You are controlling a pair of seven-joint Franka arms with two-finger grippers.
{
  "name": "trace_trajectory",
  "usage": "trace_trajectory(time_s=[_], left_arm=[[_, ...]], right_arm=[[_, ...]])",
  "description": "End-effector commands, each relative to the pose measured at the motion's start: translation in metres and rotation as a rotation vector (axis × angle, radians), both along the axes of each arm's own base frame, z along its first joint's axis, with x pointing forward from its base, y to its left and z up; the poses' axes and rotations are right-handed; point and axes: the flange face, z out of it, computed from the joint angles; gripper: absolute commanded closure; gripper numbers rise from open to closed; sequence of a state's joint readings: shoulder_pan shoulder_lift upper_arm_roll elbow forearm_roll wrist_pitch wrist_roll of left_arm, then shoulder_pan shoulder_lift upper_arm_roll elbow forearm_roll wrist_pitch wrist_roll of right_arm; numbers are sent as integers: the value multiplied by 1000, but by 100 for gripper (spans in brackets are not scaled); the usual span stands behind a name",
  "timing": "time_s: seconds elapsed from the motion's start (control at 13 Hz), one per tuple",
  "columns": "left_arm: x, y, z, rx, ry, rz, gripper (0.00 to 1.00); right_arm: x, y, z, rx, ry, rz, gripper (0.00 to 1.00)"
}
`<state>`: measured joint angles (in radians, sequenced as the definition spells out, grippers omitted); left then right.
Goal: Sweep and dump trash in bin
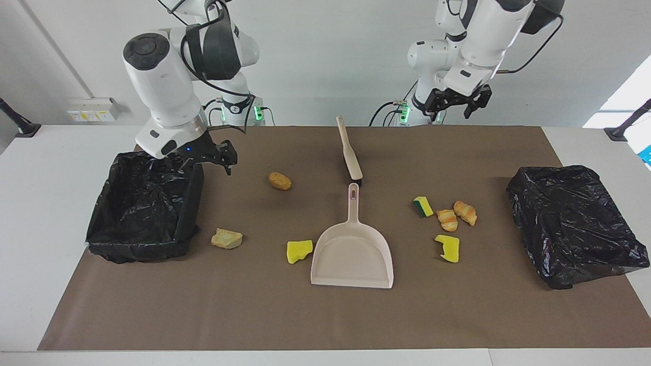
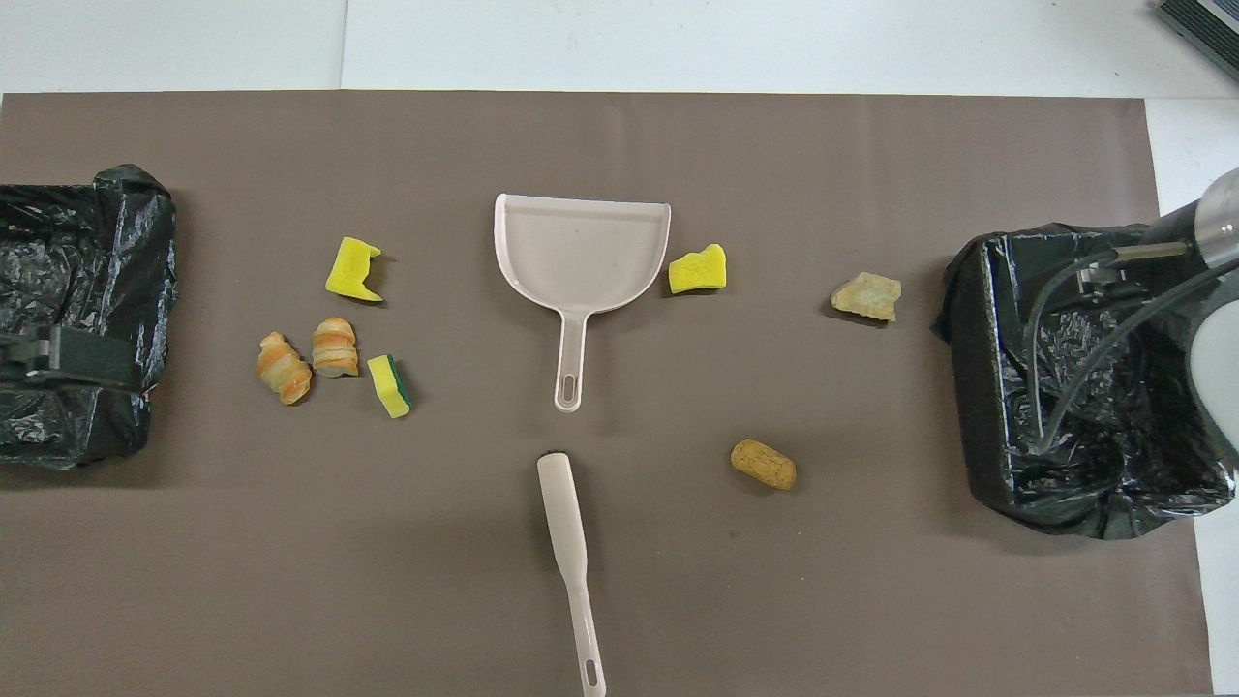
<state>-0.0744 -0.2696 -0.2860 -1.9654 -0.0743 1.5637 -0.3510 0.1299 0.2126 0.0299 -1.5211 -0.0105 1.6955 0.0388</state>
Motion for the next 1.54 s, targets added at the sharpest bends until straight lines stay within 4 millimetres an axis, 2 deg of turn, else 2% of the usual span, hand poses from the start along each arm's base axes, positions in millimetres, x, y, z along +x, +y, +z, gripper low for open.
trace_trajectory(time_s=[0.0, 0.15, 0.23, 0.46, 0.61, 0.69, 0.77, 0.92, 1.08, 1.38, 1.46], left_arm=[[-37, -42, -34, 1, -36, 51, 0], [-61, -85, -62, 6, -48, 69, 0], [-78, -109, -77, 22, -57, 69, 0], [-119, -159, -130, 40, -95, 103, 0], [-148, -184, -169, 43, -122, 101, 0], [-162, -195, -181, 36, -139, 92, 0], [-171, -203, -186, 26, -158, 93, 0], [-172, -207, -188, 12, -155, 101, 0], [-181, -215, -199, -8, -148, 72, 0], [-178, -215, -215, -18, -112, 71, 0], [-180, -211, -227, -10, -97, 72, 0]], right_arm=[[14, 34, -19, 19, -22, -27, 0], [22, 64, -41, 26, -48, -46, 0], [29, 77, -60, 29, -54, -62, 0], [35, 124, -97, 39, -88, -58, 0], [39, 129, -103, 50, -120, -76, 0], [41, 121, -103, 47, -123, -84, 0], [42, 119, -104, 47, -123, -87, 0], [40, 124, -104, 51, -125, -84, 0], [39, 124, -107, 49, -119, -84, 0], [36, 128, -115, 47, -118, -78, 0], [36, 129, -115, 47, -118, -77, 0]])
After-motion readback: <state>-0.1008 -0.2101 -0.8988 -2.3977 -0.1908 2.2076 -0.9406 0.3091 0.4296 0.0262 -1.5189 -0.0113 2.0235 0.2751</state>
